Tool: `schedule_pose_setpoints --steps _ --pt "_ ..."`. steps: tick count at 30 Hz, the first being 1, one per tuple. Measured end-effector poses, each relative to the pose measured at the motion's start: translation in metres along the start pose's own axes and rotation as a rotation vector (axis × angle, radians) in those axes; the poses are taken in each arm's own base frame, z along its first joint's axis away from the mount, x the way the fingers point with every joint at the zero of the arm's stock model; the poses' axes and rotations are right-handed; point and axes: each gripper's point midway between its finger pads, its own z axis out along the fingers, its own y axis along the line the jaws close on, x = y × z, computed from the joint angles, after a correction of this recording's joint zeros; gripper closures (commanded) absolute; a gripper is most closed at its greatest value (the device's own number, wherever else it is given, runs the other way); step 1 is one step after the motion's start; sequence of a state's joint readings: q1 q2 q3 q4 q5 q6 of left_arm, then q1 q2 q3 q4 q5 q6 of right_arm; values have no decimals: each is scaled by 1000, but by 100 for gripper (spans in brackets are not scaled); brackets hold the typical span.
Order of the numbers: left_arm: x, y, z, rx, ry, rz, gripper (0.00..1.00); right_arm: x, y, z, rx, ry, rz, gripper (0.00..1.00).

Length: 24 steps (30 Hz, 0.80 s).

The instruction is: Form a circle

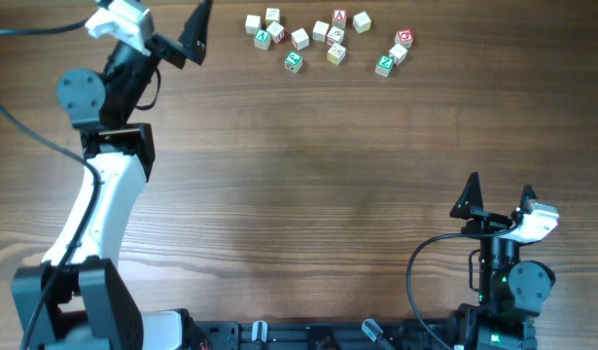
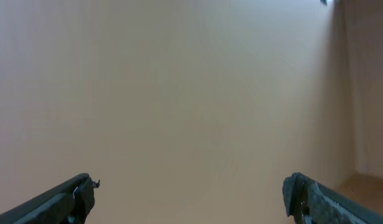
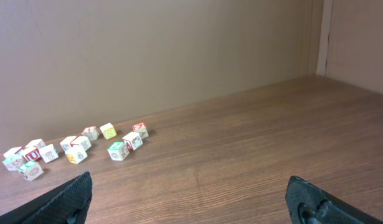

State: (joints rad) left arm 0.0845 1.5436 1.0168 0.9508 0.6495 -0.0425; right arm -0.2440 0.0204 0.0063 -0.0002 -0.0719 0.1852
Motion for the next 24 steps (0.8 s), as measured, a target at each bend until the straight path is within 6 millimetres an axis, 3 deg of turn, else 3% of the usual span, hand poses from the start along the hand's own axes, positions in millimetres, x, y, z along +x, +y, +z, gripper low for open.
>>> schedule_pose_setpoints --steps 4,8,10,11,12,16,17,21,22,24 --pt "12 -3 1 24 41 -65 0 0 0 0 0 0 0 1" --pt "24 17 13 -64 186 -299 0 0 0 0 0 0 0 0" --pt "14 24 20 -92 214 -337 0 0 0 0 0 0 0 0" --pt "5 27 25 -106 230 -359 0 0 0 0 0 0 0 0" --pt "-20 29 35 -113 218 -365 0 0 0 0 0 0 0 0" --pt "-83 17 55 -114 218 -387 0 0 0 0 0 0 0 0" --pt "-123 -1 68 -92 163 -365 0 0 0 0 0 0 0 0" --pt "-163 -22 90 -108 43 -285 0 0 0 0 0 0 0 0" --pt "-167 -25 98 -108 17 -273 0 0 0 0 0 0 0 0" --pt "-153 -18 117 -133 17 -271 0 0 0 0 0 0 0 0"
